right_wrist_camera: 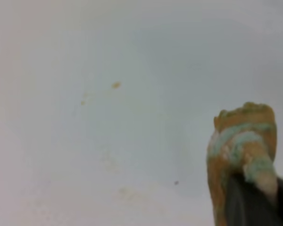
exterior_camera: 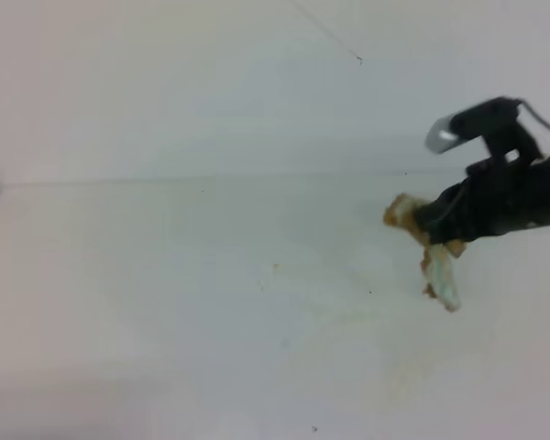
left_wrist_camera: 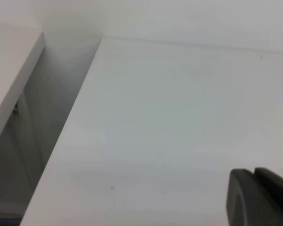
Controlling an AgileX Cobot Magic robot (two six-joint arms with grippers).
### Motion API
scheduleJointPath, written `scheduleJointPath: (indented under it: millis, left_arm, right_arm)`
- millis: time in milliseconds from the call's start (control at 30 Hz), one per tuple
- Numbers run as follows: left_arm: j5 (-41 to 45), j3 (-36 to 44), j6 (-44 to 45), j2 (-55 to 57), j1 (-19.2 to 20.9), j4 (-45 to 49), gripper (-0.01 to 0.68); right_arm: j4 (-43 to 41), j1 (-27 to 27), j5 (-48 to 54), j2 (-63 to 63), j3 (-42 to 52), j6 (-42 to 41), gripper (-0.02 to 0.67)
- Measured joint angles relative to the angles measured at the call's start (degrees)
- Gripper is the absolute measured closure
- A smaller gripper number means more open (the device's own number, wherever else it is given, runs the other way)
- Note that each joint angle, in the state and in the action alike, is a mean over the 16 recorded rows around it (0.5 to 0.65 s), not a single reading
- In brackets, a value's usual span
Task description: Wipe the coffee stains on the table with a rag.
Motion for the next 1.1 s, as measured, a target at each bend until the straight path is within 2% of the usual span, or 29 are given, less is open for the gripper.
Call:
scheduleJointPath:
  millis: [400,800,933,1100]
  left_arm:
    - [-0.1,0.1,0.0,0.0,0.0,0.0,0.672]
    - [-0.1,0.1,0.0,0.1,0.0,0.0,0.672]
    - [-0.1,-0.1,0.0,0.2,0.0,0.0,0.672]
    - [-0.1,-0.5,0.0,0.3,0.0,0.0,0.672]
  right_arm:
    - [5.7,-10.3,-6.6,-8.7,9.0,-2.6,0.615]
    - [14.9,-12.3,-12.3,-2.6,15.5,-11.2,0.609]
    - [16.2,-12.3,-11.1,-0.7,15.4,-12.4,0.574]
    - [16.7,-12.3,-7.8,-0.4,14.5,-13.0,0.476]
